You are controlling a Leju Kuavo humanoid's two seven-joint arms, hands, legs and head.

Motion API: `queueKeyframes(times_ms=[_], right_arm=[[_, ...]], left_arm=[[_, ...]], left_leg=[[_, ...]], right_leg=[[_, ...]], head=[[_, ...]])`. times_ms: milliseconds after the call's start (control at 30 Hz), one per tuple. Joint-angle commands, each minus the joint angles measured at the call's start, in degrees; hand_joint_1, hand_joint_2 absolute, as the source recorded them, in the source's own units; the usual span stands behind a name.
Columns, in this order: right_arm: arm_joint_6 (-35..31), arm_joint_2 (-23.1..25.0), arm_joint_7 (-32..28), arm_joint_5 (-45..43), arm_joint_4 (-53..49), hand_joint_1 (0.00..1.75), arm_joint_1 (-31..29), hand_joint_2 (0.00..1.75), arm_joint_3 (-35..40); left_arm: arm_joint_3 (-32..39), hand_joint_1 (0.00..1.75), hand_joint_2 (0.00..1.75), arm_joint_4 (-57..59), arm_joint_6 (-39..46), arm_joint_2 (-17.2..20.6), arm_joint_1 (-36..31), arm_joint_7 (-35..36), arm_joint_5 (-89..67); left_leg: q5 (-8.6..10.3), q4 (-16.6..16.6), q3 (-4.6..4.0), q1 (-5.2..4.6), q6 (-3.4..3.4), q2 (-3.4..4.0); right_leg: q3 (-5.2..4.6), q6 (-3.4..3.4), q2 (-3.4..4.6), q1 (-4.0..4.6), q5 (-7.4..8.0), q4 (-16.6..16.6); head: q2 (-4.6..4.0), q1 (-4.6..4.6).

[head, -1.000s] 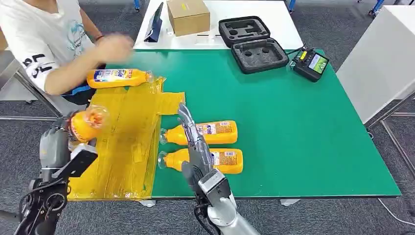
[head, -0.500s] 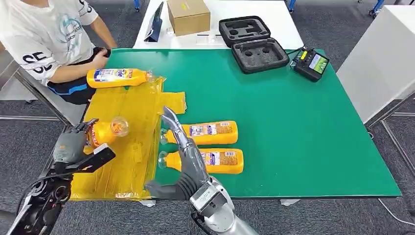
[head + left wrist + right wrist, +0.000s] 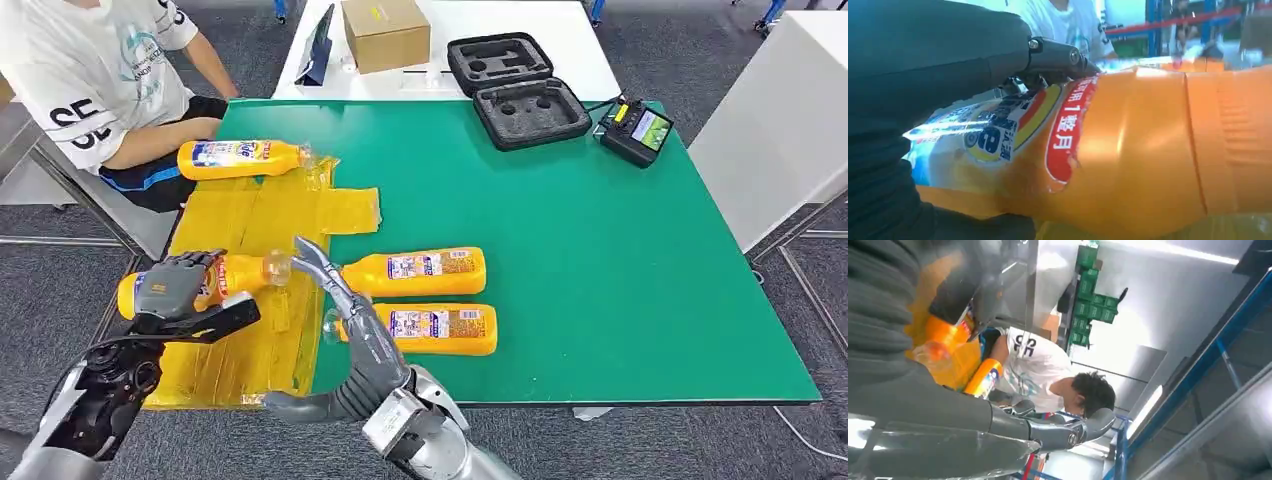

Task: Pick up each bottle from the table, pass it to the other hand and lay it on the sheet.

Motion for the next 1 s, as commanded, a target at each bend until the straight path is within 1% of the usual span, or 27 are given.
queueKeyframes(times_ms=[33,133,200,267,300,333,400,633,733,767,800,833,900,933,1000], right_arm=[[1.13,-0.70,0.06,-1.08,3.77,0.00,-1.22,1.75,0.57],[1.13,-0.70,0.06,-1.08,3.77,0.00,-1.22,1.75,0.57],[1.13,-0.70,0.06,-1.08,3.77,0.00,-1.22,1.75,0.57],[1.13,-0.70,0.06,-1.08,3.77,0.00,-1.22,1.75,0.57],[1.13,-0.70,0.06,-1.08,3.77,0.00,-1.22,1.75,0.57],[1.13,-0.70,0.06,-1.08,3.77,0.00,-1.22,1.75,0.57],[1.13,-0.70,0.06,-1.08,3.77,0.00,-1.22,1.75,0.57],[1.13,-0.70,0.06,-1.08,3.77,0.00,-1.22,1.75,0.57],[2.06,-0.44,0.06,-1.61,4.12,0.00,-1.19,1.75,0.30],[2.09,-0.34,0.06,-1.52,4.27,0.00,-1.23,1.75,0.23],[2.04,-0.29,0.06,-1.45,4.24,0.00,-1.15,1.75,0.13],[2.11,-0.27,0.06,-1.42,4.37,0.00,-1.14,1.75,0.04],[2.23,-0.27,0.06,-1.44,4.74,0.00,-1.16,1.75,0.01],[2.21,-0.24,0.06,-1.48,4.93,0.00,-1.24,1.75,0.03],[2.17,-0.04,0.06,-1.58,5.54,0.00,-1.53,1.75,-0.13]], left_arm=[[-7.00,1.75,1.75,9.42,-3.64,2.27,-5.66,0.89,-2.62],[-7.00,1.75,1.75,9.42,-3.64,2.27,-5.66,0.89,-2.62],[-7.00,1.75,1.75,9.42,-3.64,2.27,-5.66,0.89,-2.62],[-7.00,1.75,1.75,9.42,-3.64,2.27,-5.66,0.89,-2.62],[-7.00,1.75,1.75,9.42,-3.64,2.27,-5.66,0.89,-2.62],[-7.00,1.75,1.75,9.42,-3.64,2.27,-5.66,0.89,-2.62],[-7.00,1.75,1.75,9.42,-3.64,2.27,-5.66,0.89,-2.62],[-7.00,1.75,1.75,9.42,-3.64,2.27,-5.66,0.89,-2.62],[-9.62,1.75,1.75,11.47,-8.03,3.05,-7.14,0.58,-4.23],[-10.45,1.75,1.75,12.33,-9.84,3.26,-7.94,0.41,-4.55],[-10.64,1.75,1.75,13.13,-10.58,3.23,-8.49,0.21,-4.25],[-11.24,1.75,1.75,14.40,-12.15,3.42,-9.38,-0.06,-4.20],[-11.47,1.75,1.75,15.85,-13.76,3.49,-10.12,-0.43,-3.67],[-11.56,1.75,1.75,17.06,-15.07,3.47,-10.72,-0.72,-3.00],[-11.69,1.75,1.75,18.74,-17.53,3.70,-11.80,-1.62,-1.58]], left_leg=[[-0.01,-0.06,0.13,0.00,-0.01,-0.09],[-0.08,-0.06,0.29,0.01,-0.02,-0.14],[-0.01,-0.04,0.11,0.01,-0.01,-0.09],[-0.05,-0.06,0.23,0.01,-0.01,-0.11],[-0.03,-0.04,0.16,0.00,-0.01,-0.10],[-0.06,-0.06,0.29,0.02,-0.02,-0.11],[-0.02,-0.05,0.16,0.00,-0.01,-0.10],[-0.07,-0.06,0.27,0.00,-0.01,-0.12],[-0.02,-0.05,0.15,0.00,-0.01,-0.10],[-0.04,-0.07,0.23,0.01,-0.02,-0.14],[-0.02,-0.05,0.16,0.01,-0.01,-0.14],[-0.05,-0.09,0.30,0.00,-0.02,-0.17],[0.00,-0.06,0.15,-0.01,-0.01,-0.13],[-0.05,-0.09,0.34,-0.01,-0.02,-0.12],[-0.01,-0.08,0.29,-0.01,-0.01,-0.10]], right_leg=[[0.14,-0.01,-0.05,-0.01,-0.04,-0.04],[0.31,-0.02,-0.07,0.00,-0.11,-0.05],[0.13,-0.01,-0.05,0.01,-0.03,-0.05],[0.25,-0.02,-0.03,0.00,-0.07,-0.05],[0.17,-0.01,-0.04,0.00,-0.05,-0.04],[0.30,-0.02,-0.03,0.01,-0.08,-0.06],[0.17,-0.01,-0.05,0.00,-0.05,-0.04],[0.29,-0.01,-0.03,0.00,-0.09,-0.04],[0.18,-0.01,-0.04,0.00,-0.05,-0.04],[0.26,-0.02,-0.06,0.00,-0.08,-0.05],[0.19,-0.01,-0.07,0.01,-0.05,-0.05],[0.33,-0.02,-0.08,-0.01,-0.10,-0.06],[0.19,-0.01,-0.04,-0.02,-0.03,-0.04],[0.36,-0.02,0.00,-0.02,-0.07,-0.06],[0.32,-0.01,-0.02,-0.01,-0.03,-0.05]], head=[[0.00,0.00],[0.00,-0.02],[0.00,0.00],[0.00,0.02],[0.00,0.00],[0.00,0.00],[0.00,0.00],[0.00,-0.02],[0.00,-0.02],[0.00,0.00],[0.00,-0.02],[0.00,0.00],[0.00,0.00],[0.00,-0.02],[0.00,0.00]])
